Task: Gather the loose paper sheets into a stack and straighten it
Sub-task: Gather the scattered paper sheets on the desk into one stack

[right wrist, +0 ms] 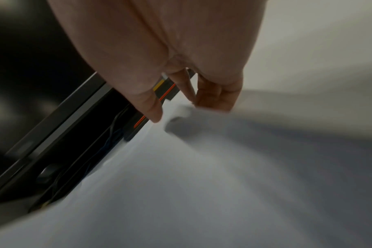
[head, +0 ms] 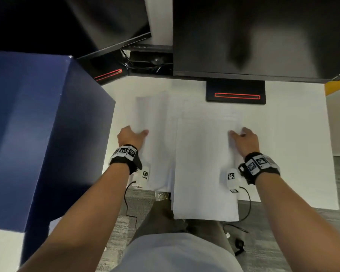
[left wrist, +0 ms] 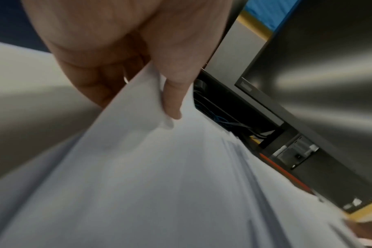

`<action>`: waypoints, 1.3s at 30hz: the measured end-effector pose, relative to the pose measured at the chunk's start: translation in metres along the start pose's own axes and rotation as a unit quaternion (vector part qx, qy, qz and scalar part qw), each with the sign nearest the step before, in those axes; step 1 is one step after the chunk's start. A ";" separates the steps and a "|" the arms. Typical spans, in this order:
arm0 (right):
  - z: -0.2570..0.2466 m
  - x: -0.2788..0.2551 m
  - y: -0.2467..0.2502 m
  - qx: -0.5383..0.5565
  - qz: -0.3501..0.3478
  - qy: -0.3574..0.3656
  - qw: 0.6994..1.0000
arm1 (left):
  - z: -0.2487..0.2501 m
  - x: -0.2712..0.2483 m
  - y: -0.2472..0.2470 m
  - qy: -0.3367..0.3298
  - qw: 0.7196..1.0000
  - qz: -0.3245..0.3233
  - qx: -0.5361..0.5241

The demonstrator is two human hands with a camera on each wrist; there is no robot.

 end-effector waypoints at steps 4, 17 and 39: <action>-0.022 -0.008 -0.026 -0.032 -0.037 0.031 0.998 | 0.015 -0.009 -0.028 -0.011 0.997 -0.070 -0.021; 0.016 -0.016 -0.025 -0.010 -0.003 -0.042 0.999 | 0.001 -0.016 -0.032 -0.114 0.990 -0.059 0.055; -0.080 -0.017 -0.097 0.008 -0.099 0.076 0.992 | 0.039 0.004 -0.045 -0.013 0.978 -0.076 -0.191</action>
Point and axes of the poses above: each hand's wrist, its own x-axis towards the middle knuckle, its own y-axis out of the back of the hand, z = x × y, the point moved 1 cm from there along x, towards the middle knuckle, and after that the axes turned 11 degrees about z, right-handed, at the moved point
